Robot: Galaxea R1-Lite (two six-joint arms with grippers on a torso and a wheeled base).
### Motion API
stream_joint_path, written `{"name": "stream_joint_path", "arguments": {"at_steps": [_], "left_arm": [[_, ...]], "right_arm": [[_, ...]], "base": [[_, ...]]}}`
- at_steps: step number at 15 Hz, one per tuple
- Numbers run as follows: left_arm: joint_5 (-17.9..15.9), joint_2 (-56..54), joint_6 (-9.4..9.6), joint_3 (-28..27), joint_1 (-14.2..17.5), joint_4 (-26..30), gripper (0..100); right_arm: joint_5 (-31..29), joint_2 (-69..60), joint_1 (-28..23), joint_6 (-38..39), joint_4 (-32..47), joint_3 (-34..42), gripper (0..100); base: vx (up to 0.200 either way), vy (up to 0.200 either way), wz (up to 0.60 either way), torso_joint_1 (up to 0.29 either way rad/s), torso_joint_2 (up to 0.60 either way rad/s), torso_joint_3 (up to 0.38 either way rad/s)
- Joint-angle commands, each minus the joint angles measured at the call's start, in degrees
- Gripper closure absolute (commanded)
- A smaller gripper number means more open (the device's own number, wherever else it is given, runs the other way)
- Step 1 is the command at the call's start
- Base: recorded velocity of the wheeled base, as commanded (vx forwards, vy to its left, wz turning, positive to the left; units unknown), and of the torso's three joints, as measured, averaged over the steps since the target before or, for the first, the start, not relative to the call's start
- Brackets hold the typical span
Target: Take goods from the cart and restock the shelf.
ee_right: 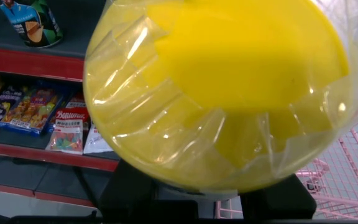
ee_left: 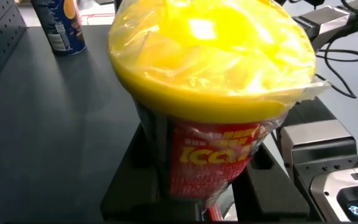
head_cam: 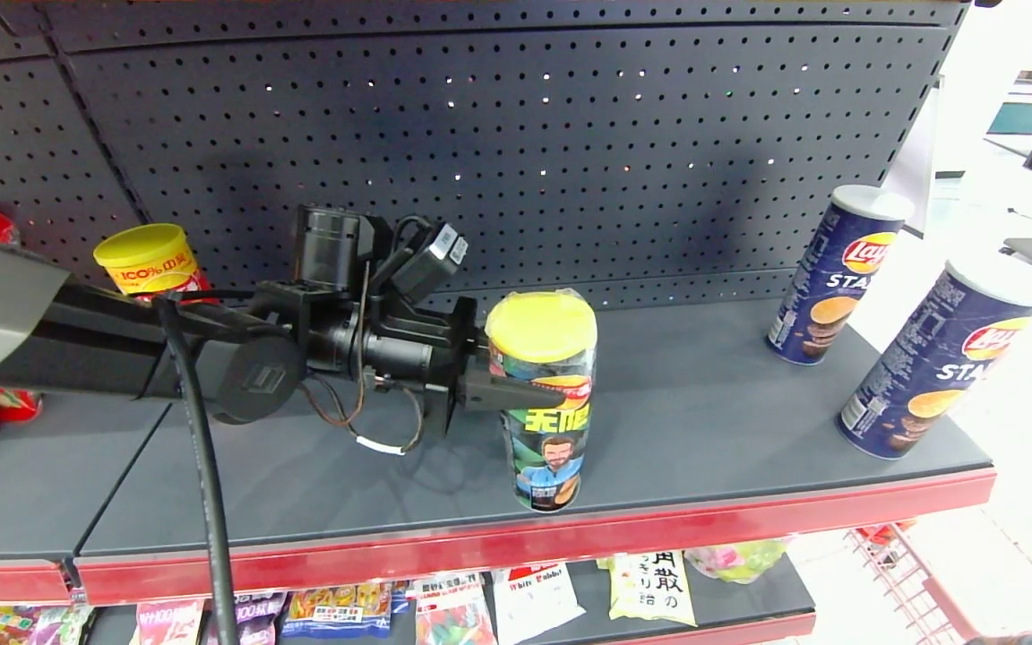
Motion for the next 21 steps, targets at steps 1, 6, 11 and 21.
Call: {"name": "stream_joint_path", "arguments": {"at_steps": [1,6,11,21], "left_arm": [[-0.8,0.1,-0.04,0.1,-0.1,0.1,100],[-1.1,0.1,-0.30,0.4,0.0,0.2,100],[-0.9,0.5,-0.65,0.3,0.0,0.4,100],[0.0,-0.7,-0.91,0.4,-0.3,1.0,0]], "right_arm": [[0.0,0.2,0.1,0.0,0.1,0.0,100],[0.0,0.2,0.0,0.0,0.0,0.3,100],[0.0,0.2,0.1,0.0,0.1,0.4,100],[0.0,0.2,0.1,-0.1,0.1,0.2,100]], "base": [[0.000,0.000,0.00,0.000,0.00,0.000],[0.000,0.000,0.00,0.000,0.00,0.000],[0.000,0.000,0.00,0.000,0.00,0.000],[0.000,0.000,0.00,0.000,0.00,0.000]]}}
